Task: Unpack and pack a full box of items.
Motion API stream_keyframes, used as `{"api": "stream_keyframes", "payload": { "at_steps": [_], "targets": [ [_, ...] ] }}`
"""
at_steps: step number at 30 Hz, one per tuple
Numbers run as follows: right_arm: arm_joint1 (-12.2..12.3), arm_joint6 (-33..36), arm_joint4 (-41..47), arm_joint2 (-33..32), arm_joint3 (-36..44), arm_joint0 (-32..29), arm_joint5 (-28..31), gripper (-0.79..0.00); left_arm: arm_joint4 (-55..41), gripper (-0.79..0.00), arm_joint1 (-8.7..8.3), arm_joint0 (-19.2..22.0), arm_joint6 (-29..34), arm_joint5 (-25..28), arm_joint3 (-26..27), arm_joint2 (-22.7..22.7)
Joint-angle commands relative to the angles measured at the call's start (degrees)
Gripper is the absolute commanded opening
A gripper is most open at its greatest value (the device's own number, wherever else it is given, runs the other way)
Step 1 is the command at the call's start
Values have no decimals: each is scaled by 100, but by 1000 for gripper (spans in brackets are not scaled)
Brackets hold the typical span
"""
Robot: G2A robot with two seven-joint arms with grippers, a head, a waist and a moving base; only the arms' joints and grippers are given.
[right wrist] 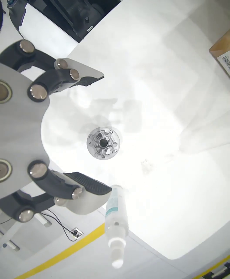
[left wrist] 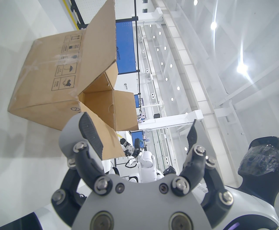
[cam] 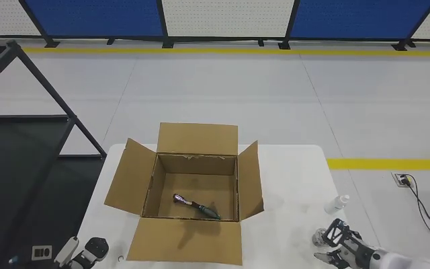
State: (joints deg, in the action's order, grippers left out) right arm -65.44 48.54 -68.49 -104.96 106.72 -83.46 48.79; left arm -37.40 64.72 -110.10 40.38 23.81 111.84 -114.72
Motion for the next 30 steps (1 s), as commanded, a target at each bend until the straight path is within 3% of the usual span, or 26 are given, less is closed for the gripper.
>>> {"api": "stream_keyframes", "payload": {
  "at_steps": [1, 5, 8, 9, 15, 16, 18, 24, 30],
  "targets": [
    [14, 107, -86, 139, -269, 193, -149, 0, 0, 0, 0, 0, 0, 0, 0, 0],
    [48, 108, -118, 259, -646, 427, -305, 0, 0, 0, 0, 0, 0, 0, 0, 0],
    [80, 115, -172, 299, -818, 519, -340, -259, 0, 0, 0, 0, 0, 0, 0, 0],
    [88, 124, -190, 331, -849, 541, -343, -403, 0, 0, 0, 0, 0, 0, 0, 0],
    [135, 304, -362, 554, -1042, 715, -498, -493, 0, 0, 0, 0, 0, 0, 0, 0],
    [141, 326, -380, 599, -1070, 751, -526, -563, 0, 0, 0, 0, 0, 0, 0, 0],
    [155, 298, -358, 647, -1109, 814, -527, -785, 0, 0, 0, 0, 0, 0, 0, 0],
    [211, -33, -138, 565, -482, 587, -305, -785, 0, 0, 0, 0, 0, 0, 0, 0],
    [259, -494, 182, 321, 1140, 19, -114, -785, 0, 0, 0, 0, 0, 0, 0, 0]
  ]
}}
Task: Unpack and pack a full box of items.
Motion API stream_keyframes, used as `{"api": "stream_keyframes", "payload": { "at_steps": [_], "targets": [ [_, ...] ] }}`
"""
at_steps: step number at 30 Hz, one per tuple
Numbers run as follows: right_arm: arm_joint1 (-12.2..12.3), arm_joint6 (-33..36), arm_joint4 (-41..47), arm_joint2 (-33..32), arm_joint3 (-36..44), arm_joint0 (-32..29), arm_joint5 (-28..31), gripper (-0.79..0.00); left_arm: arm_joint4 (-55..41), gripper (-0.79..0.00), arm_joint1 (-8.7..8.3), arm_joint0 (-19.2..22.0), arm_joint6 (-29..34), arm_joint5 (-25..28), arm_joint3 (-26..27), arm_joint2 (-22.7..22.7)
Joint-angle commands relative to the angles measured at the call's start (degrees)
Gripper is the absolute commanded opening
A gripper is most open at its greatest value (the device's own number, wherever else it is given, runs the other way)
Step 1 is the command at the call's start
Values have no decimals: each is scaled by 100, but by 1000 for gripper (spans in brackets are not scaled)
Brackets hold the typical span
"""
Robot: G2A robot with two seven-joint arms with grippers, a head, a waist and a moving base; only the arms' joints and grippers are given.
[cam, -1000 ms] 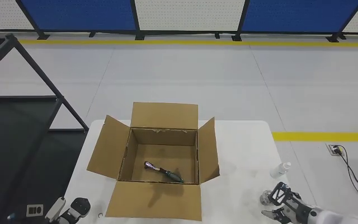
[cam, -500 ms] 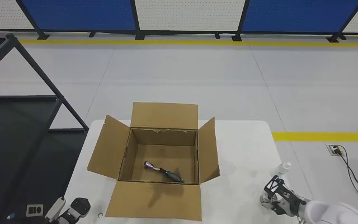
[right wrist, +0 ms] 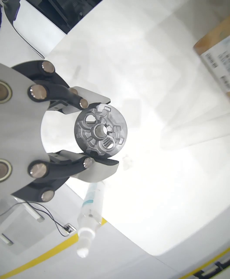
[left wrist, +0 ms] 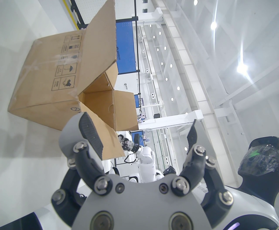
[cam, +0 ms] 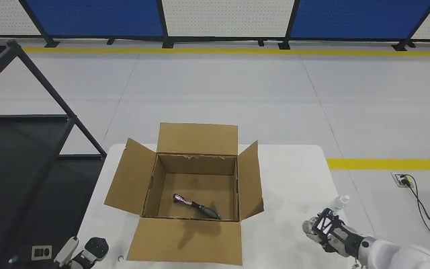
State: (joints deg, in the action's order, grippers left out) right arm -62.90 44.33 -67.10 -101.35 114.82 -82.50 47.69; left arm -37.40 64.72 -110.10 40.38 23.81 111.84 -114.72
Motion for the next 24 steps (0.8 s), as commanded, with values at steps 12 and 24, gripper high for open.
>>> {"api": "stream_keyframes", "payload": {
  "at_steps": [12, 24],
  "targets": [
    [0, 144, 61, 1606, 1982, 1087, -724, -785, 0, 0, 0, 0, 0, 0, 0, 0],
    [-193, 1449, 133, 3475, 1751, 2827, -2133, -785, 0, 0, 0, 0, 0, 0, 0, 0]
  ]
}}
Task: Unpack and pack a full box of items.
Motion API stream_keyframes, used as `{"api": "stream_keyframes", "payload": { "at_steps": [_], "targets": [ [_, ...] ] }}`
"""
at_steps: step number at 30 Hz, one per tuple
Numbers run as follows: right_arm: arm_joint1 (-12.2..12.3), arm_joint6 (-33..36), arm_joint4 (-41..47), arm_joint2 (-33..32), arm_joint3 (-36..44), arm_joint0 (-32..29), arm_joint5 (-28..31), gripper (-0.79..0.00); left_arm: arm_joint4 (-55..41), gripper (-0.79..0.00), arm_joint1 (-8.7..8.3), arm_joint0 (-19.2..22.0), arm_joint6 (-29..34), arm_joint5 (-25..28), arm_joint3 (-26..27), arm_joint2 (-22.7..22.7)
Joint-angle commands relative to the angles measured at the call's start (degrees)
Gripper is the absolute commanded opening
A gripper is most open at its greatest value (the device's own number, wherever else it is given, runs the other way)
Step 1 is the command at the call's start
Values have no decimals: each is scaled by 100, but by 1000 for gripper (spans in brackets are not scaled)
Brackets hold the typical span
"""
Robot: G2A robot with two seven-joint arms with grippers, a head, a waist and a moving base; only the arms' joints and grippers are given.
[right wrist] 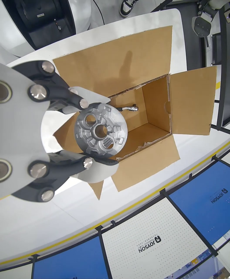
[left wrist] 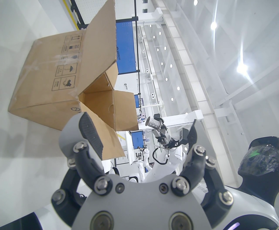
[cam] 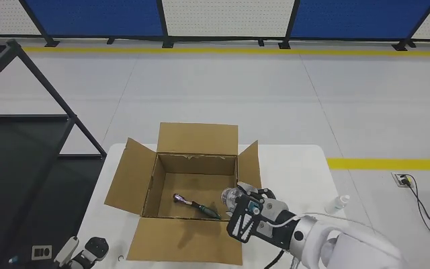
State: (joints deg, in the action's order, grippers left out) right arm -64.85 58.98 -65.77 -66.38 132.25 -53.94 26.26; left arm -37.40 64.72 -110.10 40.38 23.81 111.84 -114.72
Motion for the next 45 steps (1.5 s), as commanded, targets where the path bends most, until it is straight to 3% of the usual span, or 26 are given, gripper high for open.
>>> {"api": "stream_keyframes", "payload": {
  "at_steps": [1, 17, 22, 33, 42, 45],
  "targets": [
    [2, -17, -1, -22, 8, -28, 10, -785, 0, 0, 0, 0, 0, 0, 0, 0],
    [-2, -187, -19, 63, 24, -37, 100, -785, 0, 0, 0, 0, 0, 0, 0, 0],
    [-110, -338, 3, 776, -537, 691, 369, -785, -20, 0, 6, 39, -103, -41, 38, -15],
    [-865, 294, 222, 2727, -2859, 3057, -1396, -785, -305, 0, 60, -105, -228, 100, 14, -375],
    [-1641, 319, 624, 3785, -4970, 4067, -2353, -785, -352, 0, 75, -135, -206, 130, -1, -396],
    [-1698, 346, 611, 3848, -5107, 4129, -2418, -785, -352, 0, 75, -135, -206, 130, -1, -396]
  ]
}}
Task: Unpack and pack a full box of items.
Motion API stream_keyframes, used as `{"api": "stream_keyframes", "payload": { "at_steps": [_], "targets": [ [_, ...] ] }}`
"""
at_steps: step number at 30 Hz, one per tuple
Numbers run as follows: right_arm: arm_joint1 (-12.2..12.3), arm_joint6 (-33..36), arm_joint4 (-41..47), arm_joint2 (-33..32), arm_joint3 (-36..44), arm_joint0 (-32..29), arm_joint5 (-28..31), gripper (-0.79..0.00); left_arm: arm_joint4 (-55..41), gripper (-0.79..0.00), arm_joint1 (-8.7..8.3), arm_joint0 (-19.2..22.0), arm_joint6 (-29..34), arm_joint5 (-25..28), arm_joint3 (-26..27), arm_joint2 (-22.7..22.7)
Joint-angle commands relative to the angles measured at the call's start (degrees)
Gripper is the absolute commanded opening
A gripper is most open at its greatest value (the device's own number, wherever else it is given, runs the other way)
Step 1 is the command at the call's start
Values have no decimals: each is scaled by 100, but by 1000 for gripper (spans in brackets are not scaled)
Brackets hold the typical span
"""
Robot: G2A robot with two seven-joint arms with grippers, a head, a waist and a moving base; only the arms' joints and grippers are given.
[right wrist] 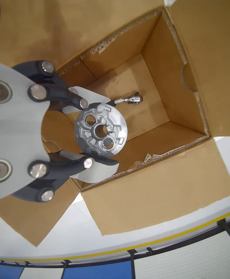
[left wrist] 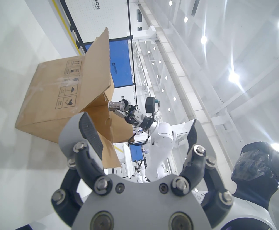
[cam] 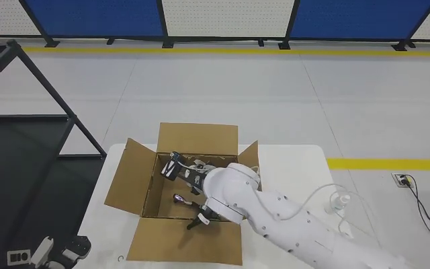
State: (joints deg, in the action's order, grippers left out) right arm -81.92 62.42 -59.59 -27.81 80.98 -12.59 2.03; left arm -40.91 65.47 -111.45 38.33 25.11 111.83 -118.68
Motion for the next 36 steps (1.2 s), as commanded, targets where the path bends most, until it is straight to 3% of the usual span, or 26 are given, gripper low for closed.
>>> {"api": "stream_keyframes", "payload": {
  "at_steps": [1, 14, 17, 27, 36],
  "targets": [
    [9, 3, -7, -8, 20, -6, 5, -785, 0, 0, 0, 0, 0, 0, 0, 0],
    [9, 3, -7, -8, 20, -6, 5, -785, 0, 0, 1, 9, -14, -15, 5, 6],
    [-50, -160, 322, -93, -334, -64, 106, -785, 62, 0, 11, 63, -79, -112, 64, 74],
    [-1004, -414, 1557, 472, -2760, 616, 338, -785, 171, 0, 46, 52, -212, -129, 111, 113],
    [-1851, -1121, 1532, 935, -4292, 753, 108, -785, 171, 0, 46, 52, -212, -129, 111, 113]
  ]
}}
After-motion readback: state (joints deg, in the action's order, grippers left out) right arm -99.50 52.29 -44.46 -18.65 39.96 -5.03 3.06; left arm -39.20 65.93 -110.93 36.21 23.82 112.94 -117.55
